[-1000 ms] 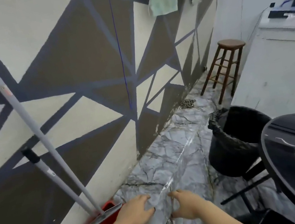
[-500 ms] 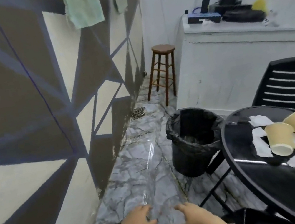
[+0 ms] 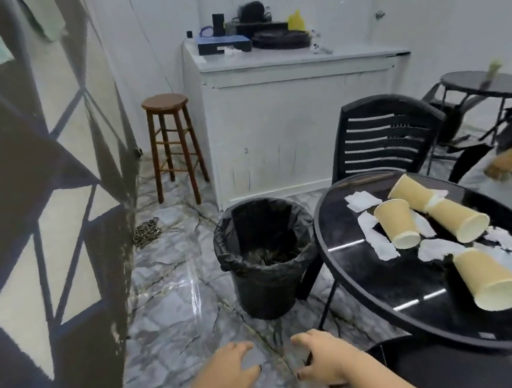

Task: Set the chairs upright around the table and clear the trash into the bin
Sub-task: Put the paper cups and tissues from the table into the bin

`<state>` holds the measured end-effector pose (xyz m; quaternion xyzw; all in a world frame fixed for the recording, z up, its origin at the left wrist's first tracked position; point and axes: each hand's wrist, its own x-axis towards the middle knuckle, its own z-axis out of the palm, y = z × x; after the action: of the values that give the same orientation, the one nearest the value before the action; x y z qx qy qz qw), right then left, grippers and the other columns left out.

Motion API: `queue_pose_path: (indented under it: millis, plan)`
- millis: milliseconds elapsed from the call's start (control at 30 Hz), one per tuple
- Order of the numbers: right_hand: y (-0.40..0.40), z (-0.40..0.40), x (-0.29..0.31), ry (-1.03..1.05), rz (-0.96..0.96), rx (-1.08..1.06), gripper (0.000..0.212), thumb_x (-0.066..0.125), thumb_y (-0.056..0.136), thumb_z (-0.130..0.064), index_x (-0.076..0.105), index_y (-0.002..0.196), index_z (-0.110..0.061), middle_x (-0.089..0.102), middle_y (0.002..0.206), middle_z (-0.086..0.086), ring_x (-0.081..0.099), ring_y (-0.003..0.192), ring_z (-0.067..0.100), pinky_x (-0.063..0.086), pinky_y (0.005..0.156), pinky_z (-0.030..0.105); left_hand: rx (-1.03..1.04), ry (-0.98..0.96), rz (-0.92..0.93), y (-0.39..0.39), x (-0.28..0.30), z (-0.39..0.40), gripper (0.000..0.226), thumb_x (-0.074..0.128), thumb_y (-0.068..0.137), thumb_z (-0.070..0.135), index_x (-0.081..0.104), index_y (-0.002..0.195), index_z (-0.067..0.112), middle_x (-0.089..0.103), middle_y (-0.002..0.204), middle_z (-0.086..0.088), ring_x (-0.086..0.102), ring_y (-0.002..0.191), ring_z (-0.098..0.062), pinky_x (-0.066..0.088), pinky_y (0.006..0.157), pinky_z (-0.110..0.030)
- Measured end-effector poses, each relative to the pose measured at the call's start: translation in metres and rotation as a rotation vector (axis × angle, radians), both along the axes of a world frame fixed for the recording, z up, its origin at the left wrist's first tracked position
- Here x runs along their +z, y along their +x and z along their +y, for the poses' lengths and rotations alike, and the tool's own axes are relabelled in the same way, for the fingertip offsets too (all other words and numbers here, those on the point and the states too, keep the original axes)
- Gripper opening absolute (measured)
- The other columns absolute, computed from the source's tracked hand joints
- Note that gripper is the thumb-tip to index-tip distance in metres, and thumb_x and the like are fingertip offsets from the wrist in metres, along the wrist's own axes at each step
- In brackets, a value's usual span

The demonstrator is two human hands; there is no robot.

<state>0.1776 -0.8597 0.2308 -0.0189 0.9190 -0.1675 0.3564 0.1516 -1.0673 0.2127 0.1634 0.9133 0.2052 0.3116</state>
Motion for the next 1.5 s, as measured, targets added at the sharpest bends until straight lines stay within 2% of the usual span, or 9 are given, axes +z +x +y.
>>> queue_pose_path:
  millis: [300,433,567,633,867,1100,1233,1400,1500]
  plan:
    - [-0.018,0.082,0.019,0.026,0.173,-0.251,0.069,0.056,0.082,-0.039,0.026,0.143,-0.025,0.032,0.147,0.001,0.031,0.134,0.021,0.033,0.107,0.036,-0.243,0.069,0.069,-0.070,0.019,0.097,0.054,0.040,0.090,0.046,0.032,0.140,0.029,0.033,0.147,0.006,0.036,0.129,-0.015,0.036,0.104,-0.033]
    - [-0.029,0.126,0.035,0.007,0.247,-0.370,0.066,0.056,0.080,-0.037,0.032,0.140,-0.026,0.036,0.143,0.000,0.037,0.129,0.020,0.036,0.105,0.037,-0.316,0.095,0.113,-0.097,0.030,0.156,0.054,0.042,0.088,0.046,0.033,0.139,0.032,0.034,0.146,0.008,0.033,0.131,-0.015,0.033,0.106,-0.033]
    - [-0.036,0.175,0.048,0.002,0.312,-0.469,0.069,0.057,0.081,-0.037,0.029,0.142,-0.026,0.032,0.148,-0.003,0.032,0.135,0.016,0.030,0.108,0.032,-0.373,0.145,0.183,-0.119,0.044,0.212,0.054,0.044,0.087,0.045,0.035,0.138,0.030,0.037,0.144,0.008,0.036,0.130,-0.014,0.032,0.107,-0.032]
    - [-0.039,0.198,0.054,0.012,0.344,-0.517,0.069,0.058,0.082,-0.038,0.029,0.143,-0.024,0.032,0.149,-0.001,0.031,0.135,0.017,0.029,0.109,0.031,-0.399,0.192,0.187,-0.126,0.050,0.238,0.055,0.046,0.086,0.045,0.036,0.138,0.029,0.038,0.145,0.008,0.039,0.128,-0.012,0.034,0.106,-0.031]
    - [-0.034,0.253,0.054,0.042,0.379,-0.685,0.069,0.057,0.081,-0.040,0.029,0.142,-0.025,0.034,0.147,-0.002,0.033,0.133,0.016,0.029,0.110,0.030,-0.530,0.239,0.149,-0.140,0.053,0.301,0.057,0.047,0.087,0.046,0.033,0.139,0.029,0.034,0.147,0.009,0.030,0.134,-0.011,0.029,0.109,-0.030]
    - [-0.027,0.288,0.054,0.086,0.424,-0.882,0.064,0.056,0.083,-0.037,0.030,0.141,-0.027,0.035,0.145,-0.005,0.033,0.132,0.012,0.029,0.107,0.026,-0.689,0.305,0.152,-0.158,0.055,0.355,0.057,0.045,0.090,0.044,0.025,0.142,0.033,0.016,0.154,0.008,0.023,0.138,-0.013,0.023,0.111,-0.029]
    - [-0.028,0.304,0.051,0.119,0.418,-0.959,0.064,0.055,0.083,-0.037,0.029,0.141,-0.028,0.032,0.145,-0.008,0.031,0.132,0.010,0.031,0.106,0.026,-0.707,0.405,0.162,-0.174,0.052,0.385,0.052,0.045,0.090,0.045,0.031,0.138,0.034,0.021,0.149,0.014,0.031,0.132,-0.006,0.033,0.104,-0.025]
    - [-0.026,0.323,0.048,0.169,0.422,-1.006,0.061,0.053,0.085,-0.035,0.030,0.141,-0.028,0.032,0.146,-0.009,0.031,0.133,0.009,0.029,0.106,0.024,-0.771,0.449,0.215,-0.193,0.044,0.413,0.047,0.044,0.084,0.046,0.043,0.129,0.033,0.032,0.145,0.011,0.028,0.132,-0.006,0.028,0.109,-0.026]
    - [-0.026,0.329,0.045,0.199,0.380,-1.033,0.066,0.055,0.082,-0.036,0.028,0.142,-0.028,0.028,0.149,-0.006,0.029,0.135,0.012,0.028,0.108,0.026,-0.776,0.460,0.383,-0.203,0.039,0.424,0.059,0.034,0.072,0.057,0.054,0.121,0.032,0.040,0.142,0.007,0.034,0.132,-0.014,0.031,0.108,-0.033]
